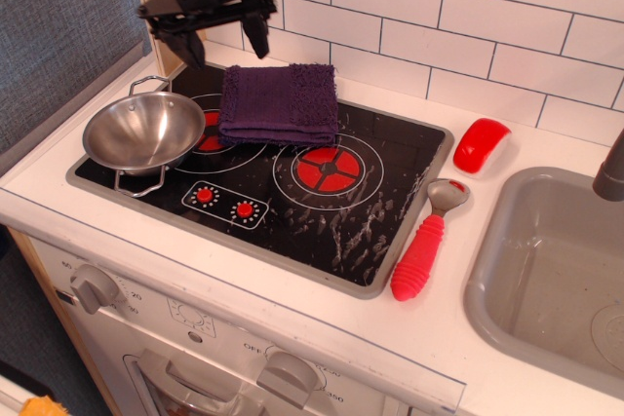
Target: Place the purple towel to the left of the red spoon
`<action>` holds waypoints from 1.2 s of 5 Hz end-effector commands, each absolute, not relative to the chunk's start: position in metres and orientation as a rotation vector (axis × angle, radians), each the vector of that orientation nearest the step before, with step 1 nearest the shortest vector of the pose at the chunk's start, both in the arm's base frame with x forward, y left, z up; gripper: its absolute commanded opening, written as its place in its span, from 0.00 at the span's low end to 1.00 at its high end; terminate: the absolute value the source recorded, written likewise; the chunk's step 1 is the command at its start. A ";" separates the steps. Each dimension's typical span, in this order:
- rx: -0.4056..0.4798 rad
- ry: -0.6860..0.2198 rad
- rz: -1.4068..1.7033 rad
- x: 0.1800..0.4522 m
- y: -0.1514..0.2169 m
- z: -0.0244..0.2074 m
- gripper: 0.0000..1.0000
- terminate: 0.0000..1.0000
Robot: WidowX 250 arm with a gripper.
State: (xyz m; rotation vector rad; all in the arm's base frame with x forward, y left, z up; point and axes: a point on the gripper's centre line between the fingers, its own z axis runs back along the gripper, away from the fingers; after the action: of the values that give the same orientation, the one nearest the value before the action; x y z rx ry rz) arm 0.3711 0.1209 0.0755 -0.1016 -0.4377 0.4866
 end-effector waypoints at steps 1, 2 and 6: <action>-0.112 -0.426 0.453 0.402 0.115 0.068 1.00 0.00; -0.103 -0.395 0.462 0.414 0.115 0.059 1.00 0.00; -0.094 -0.302 0.454 0.393 0.089 0.030 1.00 0.00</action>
State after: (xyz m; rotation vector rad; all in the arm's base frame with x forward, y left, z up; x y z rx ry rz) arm 0.3928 0.0938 0.0188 -0.0931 -0.2788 0.4625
